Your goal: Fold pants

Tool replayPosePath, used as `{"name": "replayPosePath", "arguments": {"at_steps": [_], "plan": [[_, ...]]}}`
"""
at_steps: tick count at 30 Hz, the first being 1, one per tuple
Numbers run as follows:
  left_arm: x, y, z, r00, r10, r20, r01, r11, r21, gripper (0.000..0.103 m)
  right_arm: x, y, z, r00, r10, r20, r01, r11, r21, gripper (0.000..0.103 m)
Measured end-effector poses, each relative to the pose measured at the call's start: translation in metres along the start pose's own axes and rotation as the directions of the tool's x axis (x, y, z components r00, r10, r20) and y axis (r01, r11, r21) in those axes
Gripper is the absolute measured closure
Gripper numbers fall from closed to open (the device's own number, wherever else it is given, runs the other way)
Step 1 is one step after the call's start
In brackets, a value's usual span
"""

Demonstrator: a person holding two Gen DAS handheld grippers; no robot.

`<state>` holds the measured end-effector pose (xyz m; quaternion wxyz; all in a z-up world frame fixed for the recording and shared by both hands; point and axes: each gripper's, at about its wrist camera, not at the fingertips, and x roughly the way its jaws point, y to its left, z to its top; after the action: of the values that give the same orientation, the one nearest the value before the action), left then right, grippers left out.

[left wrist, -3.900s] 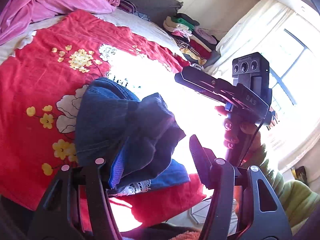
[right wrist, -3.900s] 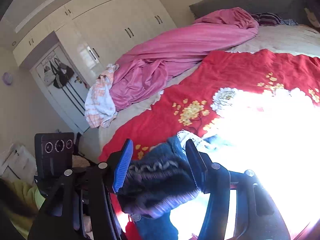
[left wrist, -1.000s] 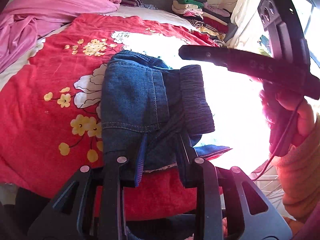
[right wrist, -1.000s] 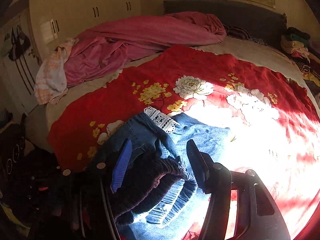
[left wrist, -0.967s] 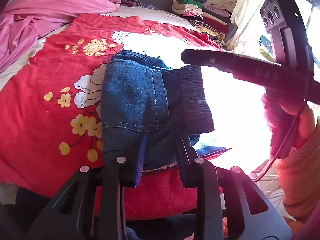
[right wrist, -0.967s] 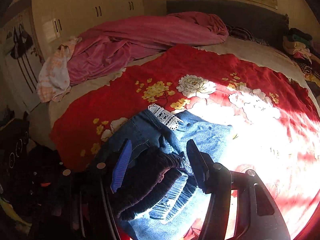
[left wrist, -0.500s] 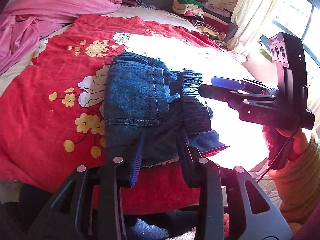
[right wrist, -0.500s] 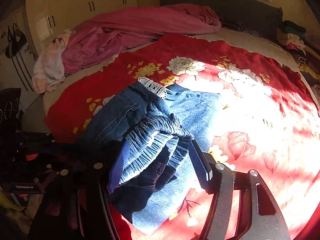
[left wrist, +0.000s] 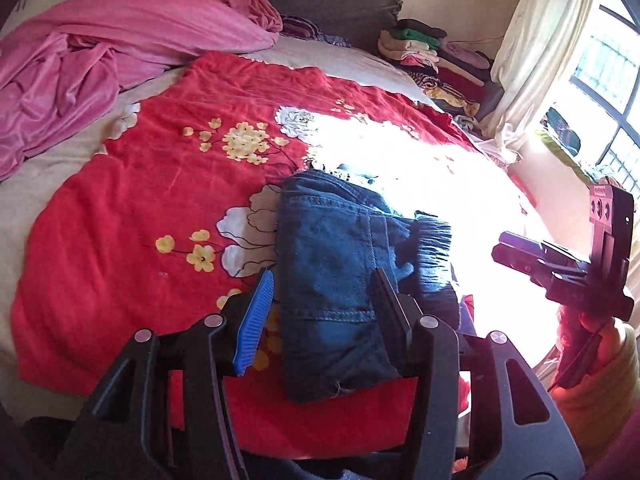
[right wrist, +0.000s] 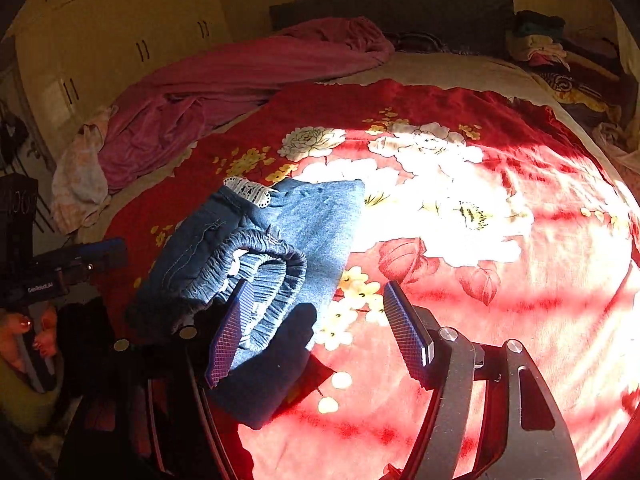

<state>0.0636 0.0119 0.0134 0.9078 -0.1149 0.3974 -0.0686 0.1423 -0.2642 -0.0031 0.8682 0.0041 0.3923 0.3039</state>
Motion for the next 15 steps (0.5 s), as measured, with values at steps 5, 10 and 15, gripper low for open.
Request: {"name": "replayPosePath", "arguments": {"at_steps": [5,10,15], "plan": [[0.027,0.006,0.011,0.999,0.008,-0.039,-0.008,1.0,-0.007,0.058,0.022,0.005,-0.012,0.997,0.032,-0.064,-0.03,0.999,0.033,0.037],[0.056,0.009,0.013,0.996,0.021,-0.091,-0.022,1.0,-0.006,0.052,0.038,-0.001,-0.014,0.993,0.084,-0.083,-0.075,0.992,0.105,0.037],[0.071,0.011,0.011,0.994,-0.007,-0.11,0.003,1.0,-0.029,0.049,0.055,-0.012,-0.014,0.981,0.17,-0.099,-0.148,0.969,0.195,0.036]]}}
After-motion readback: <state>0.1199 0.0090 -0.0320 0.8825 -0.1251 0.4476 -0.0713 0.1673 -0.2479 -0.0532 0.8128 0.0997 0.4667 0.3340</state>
